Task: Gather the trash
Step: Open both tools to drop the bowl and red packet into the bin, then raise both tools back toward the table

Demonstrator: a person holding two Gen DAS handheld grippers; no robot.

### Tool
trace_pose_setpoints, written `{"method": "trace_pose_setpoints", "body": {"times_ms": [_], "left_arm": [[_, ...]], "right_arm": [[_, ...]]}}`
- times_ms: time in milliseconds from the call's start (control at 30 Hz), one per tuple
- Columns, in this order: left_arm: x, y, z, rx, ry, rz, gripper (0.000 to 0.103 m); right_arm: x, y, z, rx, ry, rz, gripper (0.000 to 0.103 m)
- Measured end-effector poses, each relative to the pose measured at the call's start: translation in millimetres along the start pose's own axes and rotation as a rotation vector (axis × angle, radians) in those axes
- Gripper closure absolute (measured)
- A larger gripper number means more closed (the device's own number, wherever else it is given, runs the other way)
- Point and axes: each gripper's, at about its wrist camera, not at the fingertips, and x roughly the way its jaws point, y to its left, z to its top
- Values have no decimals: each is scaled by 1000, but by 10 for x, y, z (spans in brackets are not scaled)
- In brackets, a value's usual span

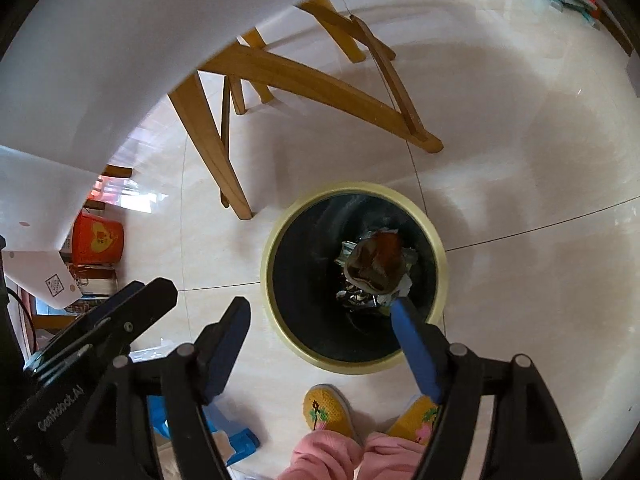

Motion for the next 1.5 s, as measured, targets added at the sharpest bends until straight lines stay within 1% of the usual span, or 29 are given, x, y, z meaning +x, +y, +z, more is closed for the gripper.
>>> {"method": "trace_pose_setpoints", "body": {"times_ms": [67,100,167,300,500,600,700,767,833,967,1033,1133,1267,1367,1433,1500], "left_arm": [[-71,-2,8,2,7,8,45],[-94,4,8,1,11,7,41],[-204,-10,28,-4,26,-1,36],[-533,-54,34,2,24,-12,35],[-1241,-186,118,33,3,-28,35],[-1572,-270,177,53,-21,-10,35],[-1988,-394,280,92,-52,16,35],[-2227,-447,338,107,-77,17,35],[-2515,-516,398,116,-108,18,35],[-2952,-600,490,116,-153,12,35],[-3190,-650,525,122,-180,22,35],[-3541,-723,557,134,-241,48,35],[-3858,-783,595,144,-303,94,35],[-4062,-760,654,147,-319,113,35],[-4113,-725,725,139,-321,109,35],[-4136,-664,830,124,-313,84,35]], "right_arm": [[-123,19,2,0,-7,-3,29],[-159,43,4,0,-9,-6,29],[-264,68,15,1,-9,-12,29],[-562,143,42,4,-8,-10,29],[-1172,365,32,-37,-35,-3,29],[-1518,471,31,-50,-47,13,29],[-1885,592,36,-73,-67,31,29],[-2113,685,45,-101,-86,42,29],[-2368,787,54,-141,-112,47,29],[-2878,976,95,-220,-179,58,29],[-3053,1017,111,-246,-209,64,29],[-3333,1111,141,-293,-259,83,29],[-3656,1258,138,-373,-340,85,29],[-3826,1356,183,-420,-392,87,29],[-3906,1401,234,-438,-417,90,29],[-3947,1430,300,-446,-439,84,29]]}}
